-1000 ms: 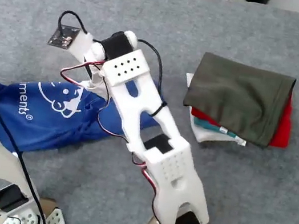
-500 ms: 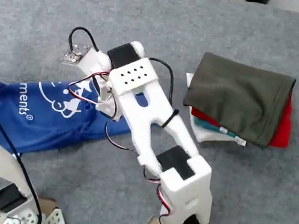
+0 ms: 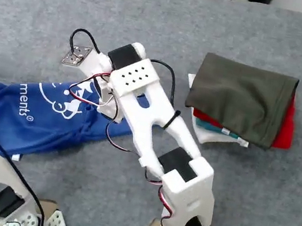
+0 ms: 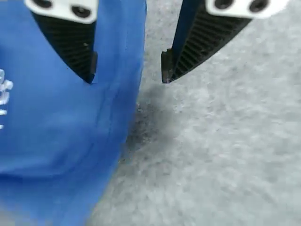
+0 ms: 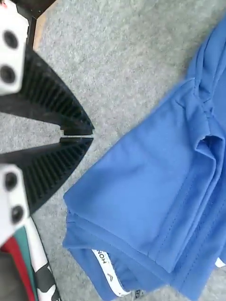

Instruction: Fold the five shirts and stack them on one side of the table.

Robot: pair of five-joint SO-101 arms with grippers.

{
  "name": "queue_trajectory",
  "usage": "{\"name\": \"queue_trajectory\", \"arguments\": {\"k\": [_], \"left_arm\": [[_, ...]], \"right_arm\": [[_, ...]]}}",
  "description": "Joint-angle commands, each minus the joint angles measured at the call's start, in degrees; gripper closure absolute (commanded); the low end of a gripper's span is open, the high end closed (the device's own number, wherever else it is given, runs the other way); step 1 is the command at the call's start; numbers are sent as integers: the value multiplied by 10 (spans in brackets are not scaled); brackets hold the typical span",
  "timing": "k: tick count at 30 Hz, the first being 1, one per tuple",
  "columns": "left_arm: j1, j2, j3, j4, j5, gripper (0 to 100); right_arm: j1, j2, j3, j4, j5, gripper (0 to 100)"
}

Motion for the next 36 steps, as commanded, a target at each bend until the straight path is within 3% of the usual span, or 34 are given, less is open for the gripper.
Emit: {"name": "queue_trajectory", "arguments": {"k": [1,8,18,27,36], "left_arm": [[12,0,7,-18,-7,758],[15,59,-68,33,-7,774],[14,175,-233,111,-5,978],[-43,185,-349,113,-3,971],[-110,185,-448,114,-6,971]], "right_arm": [[4,-33,-5,-6,-4,984],[4,-36,-6,-5,-4,984],[3,-36,-7,-5,-6,984],[6,-36,-30,-4,-8,984],[24,-36,-222,-1,-8,984]]}}
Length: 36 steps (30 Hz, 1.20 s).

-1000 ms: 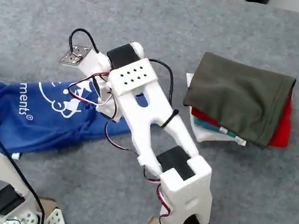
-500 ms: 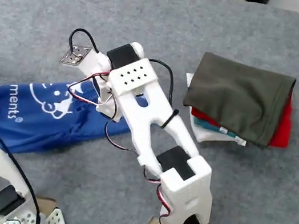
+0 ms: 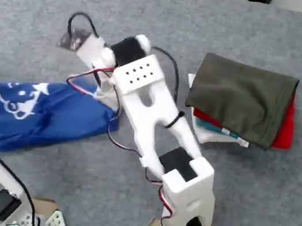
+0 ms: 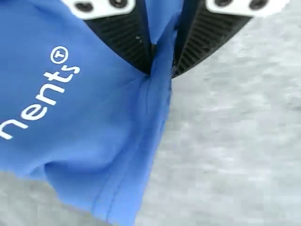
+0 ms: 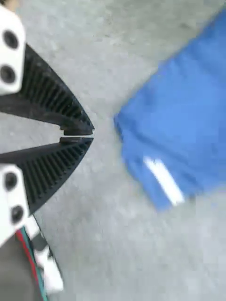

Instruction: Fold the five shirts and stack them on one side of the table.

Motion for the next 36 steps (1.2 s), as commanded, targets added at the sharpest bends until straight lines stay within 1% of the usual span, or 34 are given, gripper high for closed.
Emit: {"name": "queue_trajectory", "arguments": {"k": [1,5,8,11,14,19,23,26,32,36], "left_arm": [[-19,-10,-43,5,-3,971],[-13,-47,-14,7,1,971],[16,-107,52,7,1,971],[61,-175,164,7,-2,971],[109,-255,271,7,0,971],[197,-387,403,6,4,971],[274,-462,450,6,62,971],[339,-494,467,6,105,971],[446,-509,466,5,204,971],[514,-509,466,5,250,971]], "right_arm": [[23,-36,-102,-1,-5,984],[54,-36,-182,-1,-5,984],[82,-36,-228,-1,-5,984],[106,-36,-264,0,-9,984],[128,-36,-298,3,-44,984],[183,-36,-348,5,-55,984],[238,-36,-361,7,-57,984],[273,-36,-334,5,-69,984],[310,-65,-342,7,-61,984],[327,-77,-333,7,-58,984]]}}
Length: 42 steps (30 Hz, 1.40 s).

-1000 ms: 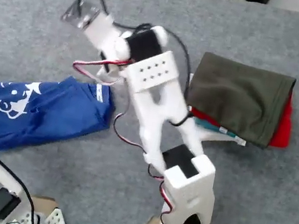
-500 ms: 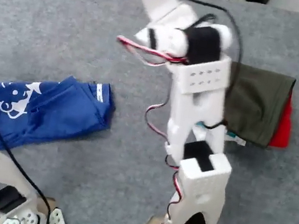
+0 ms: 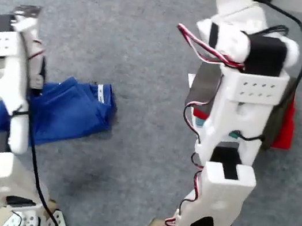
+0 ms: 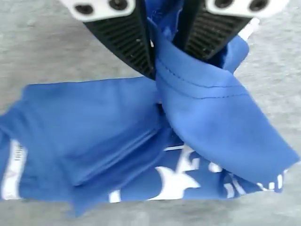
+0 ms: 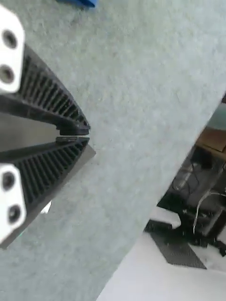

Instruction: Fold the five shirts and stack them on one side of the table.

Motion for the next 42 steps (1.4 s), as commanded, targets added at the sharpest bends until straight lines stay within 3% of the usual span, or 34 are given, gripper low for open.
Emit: {"name": "queue_trajectory", "arguments": {"k": [1,8,15,39,42], "left_arm": [[59,-27,-6,4,43,971],[155,-27,-5,-28,105,971],[213,-25,0,-64,112,971],[240,62,-7,-93,113,967],[240,64,-9,-96,113,921]], "right_arm": [[14,-35,5,4,5,984],[13,-35,20,4,5,984],[13,-35,18,4,5,984],[12,-35,19,4,5,984],[12,-35,21,4,5,984]]}}
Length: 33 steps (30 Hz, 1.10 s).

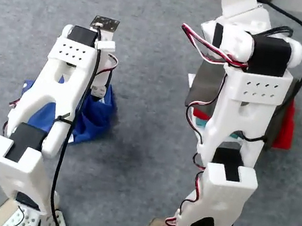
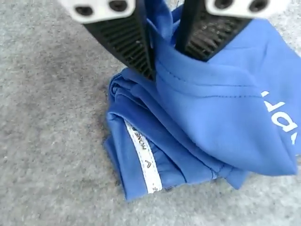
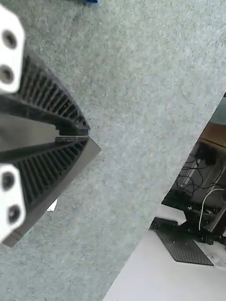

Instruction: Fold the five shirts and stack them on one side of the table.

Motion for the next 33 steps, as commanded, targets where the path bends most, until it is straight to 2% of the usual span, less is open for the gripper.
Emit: {"name": "queue_trajectory", "arguments": {"k": [1,4,6,10,13,17,21,25,30,33], "left_arm": [[5,-4,-9,-5,9,876],[1,-7,-16,-4,58,745],[0,-7,-40,6,69,734],[-32,-8,-147,79,67,737],[-109,-8,-199,95,34,823],[-230,-18,-194,95,-42,969],[-348,-35,-152,93,-94,970],[-453,-47,-128,91,-128,970],[-559,-47,-83,55,-148,970],[-591,-47,-51,33,-174,970]], "right_arm": [[4,-29,0,3,5,984],[-8,-29,0,3,5,983],[-25,-29,0,3,2,983],[-84,-28,24,4,-23,983],[-149,-29,58,4,-55,983],[-263,-19,120,0,-106,984],[-362,15,200,-7,-124,984],[-417,79,255,-57,-124,984],[-450,179,281,-89,-125,984],[-442,230,282,-75,-125,984]]}}
